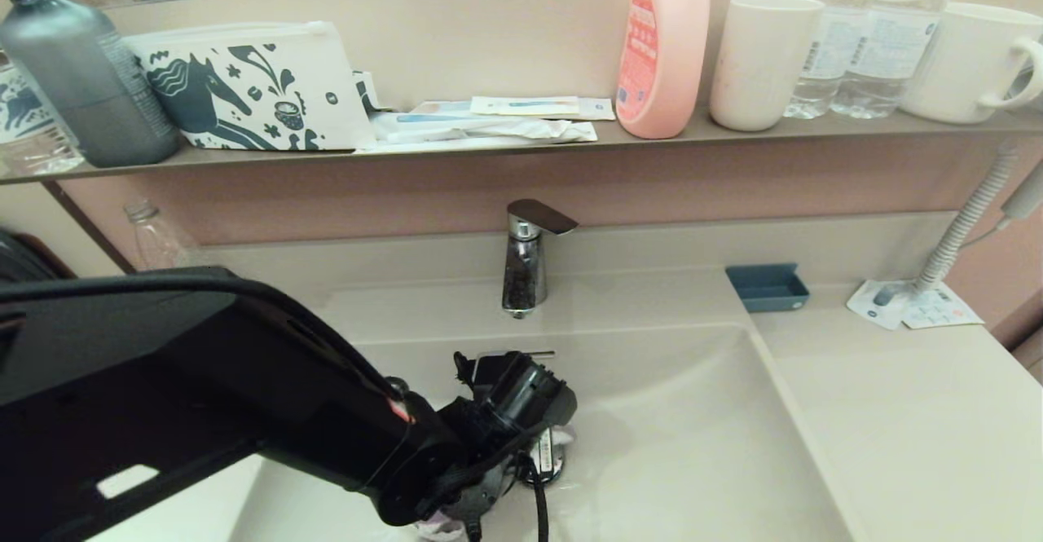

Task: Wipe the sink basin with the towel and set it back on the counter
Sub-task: Wipe the sink

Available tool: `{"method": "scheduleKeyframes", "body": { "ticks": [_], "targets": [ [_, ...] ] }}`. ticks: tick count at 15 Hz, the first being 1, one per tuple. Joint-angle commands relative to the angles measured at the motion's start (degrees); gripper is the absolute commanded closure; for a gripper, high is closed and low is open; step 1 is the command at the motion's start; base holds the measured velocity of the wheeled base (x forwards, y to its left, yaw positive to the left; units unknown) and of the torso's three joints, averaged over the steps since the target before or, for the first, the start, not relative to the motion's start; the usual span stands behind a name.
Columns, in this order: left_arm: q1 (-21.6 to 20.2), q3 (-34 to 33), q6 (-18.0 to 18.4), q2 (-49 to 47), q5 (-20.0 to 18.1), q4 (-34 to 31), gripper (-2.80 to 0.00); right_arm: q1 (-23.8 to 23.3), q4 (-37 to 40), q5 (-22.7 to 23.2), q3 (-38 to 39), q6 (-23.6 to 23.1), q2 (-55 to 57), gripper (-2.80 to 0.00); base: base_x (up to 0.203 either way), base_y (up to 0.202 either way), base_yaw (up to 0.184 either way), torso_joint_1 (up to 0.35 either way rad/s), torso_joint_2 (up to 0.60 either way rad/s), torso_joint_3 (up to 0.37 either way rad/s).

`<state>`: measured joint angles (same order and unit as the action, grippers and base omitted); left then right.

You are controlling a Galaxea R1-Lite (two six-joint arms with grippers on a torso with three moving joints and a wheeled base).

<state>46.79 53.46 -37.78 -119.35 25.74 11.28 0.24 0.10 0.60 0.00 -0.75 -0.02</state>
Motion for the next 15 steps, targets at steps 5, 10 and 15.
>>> {"method": "scheduleKeyframes", "body": {
  "ticks": [5, 10, 15],
  "targets": [
    [0.7, 11.0, -1.0, -12.0, 2.5, 5.0, 0.0, 0.0, 0.0, 0.0, 0.0, 0.0, 0.0, 0.0, 0.0, 0.0, 0.0, 0.0, 0.0, 0.0],
    [5.7, 16.9, -2.3, -15.0, 6.7, 2.9, 0.0, 0.0, 0.0, 0.0, 0.0, 0.0, 0.0, 0.0, 0.0, 0.0, 0.0, 0.0, 0.0, 0.0],
    [8.7, 30.1, -4.3, -15.7, 6.8, -10.7, 0.0, 0.0, 0.0, 0.0, 0.0, 0.0, 0.0, 0.0, 0.0, 0.0, 0.0, 0.0, 0.0, 0.0]
  ]
}}
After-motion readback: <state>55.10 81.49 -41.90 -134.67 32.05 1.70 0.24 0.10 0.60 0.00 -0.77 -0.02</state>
